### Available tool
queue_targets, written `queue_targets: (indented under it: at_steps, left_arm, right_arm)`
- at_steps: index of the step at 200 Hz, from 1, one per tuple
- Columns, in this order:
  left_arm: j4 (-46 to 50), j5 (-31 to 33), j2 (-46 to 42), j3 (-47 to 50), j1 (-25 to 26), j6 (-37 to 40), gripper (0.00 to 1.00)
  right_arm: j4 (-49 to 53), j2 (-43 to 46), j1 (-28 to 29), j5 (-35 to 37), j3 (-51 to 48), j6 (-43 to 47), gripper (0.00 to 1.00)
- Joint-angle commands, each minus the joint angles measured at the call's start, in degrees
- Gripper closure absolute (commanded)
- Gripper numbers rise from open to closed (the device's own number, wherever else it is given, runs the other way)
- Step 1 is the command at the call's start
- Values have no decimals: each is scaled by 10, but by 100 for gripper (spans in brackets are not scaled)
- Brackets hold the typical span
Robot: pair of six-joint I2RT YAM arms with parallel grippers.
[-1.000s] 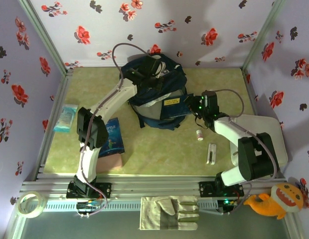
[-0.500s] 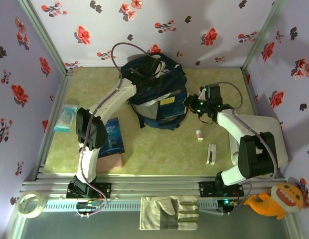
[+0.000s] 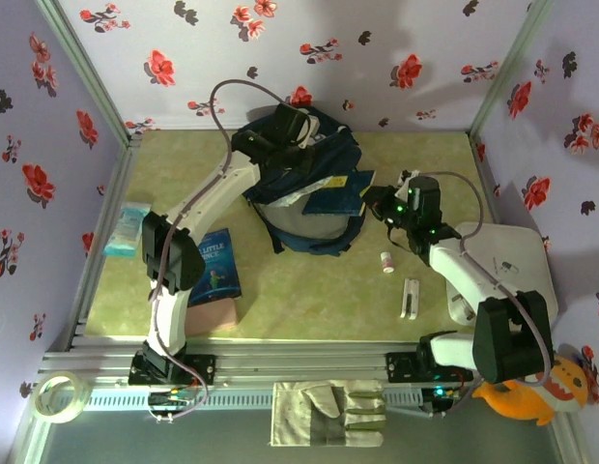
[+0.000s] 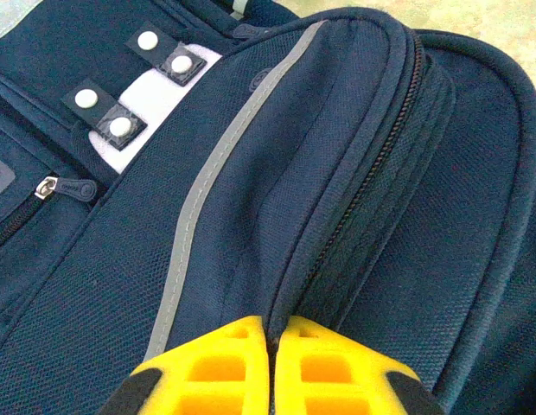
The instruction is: Pack books, pencil case, and school supplies into a backpack
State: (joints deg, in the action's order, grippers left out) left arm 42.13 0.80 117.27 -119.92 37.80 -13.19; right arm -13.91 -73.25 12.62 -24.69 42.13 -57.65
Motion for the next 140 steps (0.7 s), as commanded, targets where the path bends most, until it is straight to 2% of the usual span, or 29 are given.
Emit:
queue_targets:
  at_steps: [1, 51, 84, 109, 140]
  left_arm:
    - [-43, -14, -53, -40, -4, -9, 100]
    - [-55, -13, -49, -47, -4, -20, 100]
    - [-60, -13, -45, -49, -4, -25, 100]
    - [-58, -14, -43, -50, -6, -28, 100]
    - [-59, -15, -43, -50, -8, -34, 100]
  right_arm:
    - [-138, -3, 5, 26, -10, -76, 94]
    - [-182, -69, 39, 98, 26, -106, 94]
    - [-184, -129, 53, 156, 60, -159, 93]
    - [-145, -161, 74, 208, 108, -140, 93]
    - [-159, -229, 92, 239, 141, -166, 93]
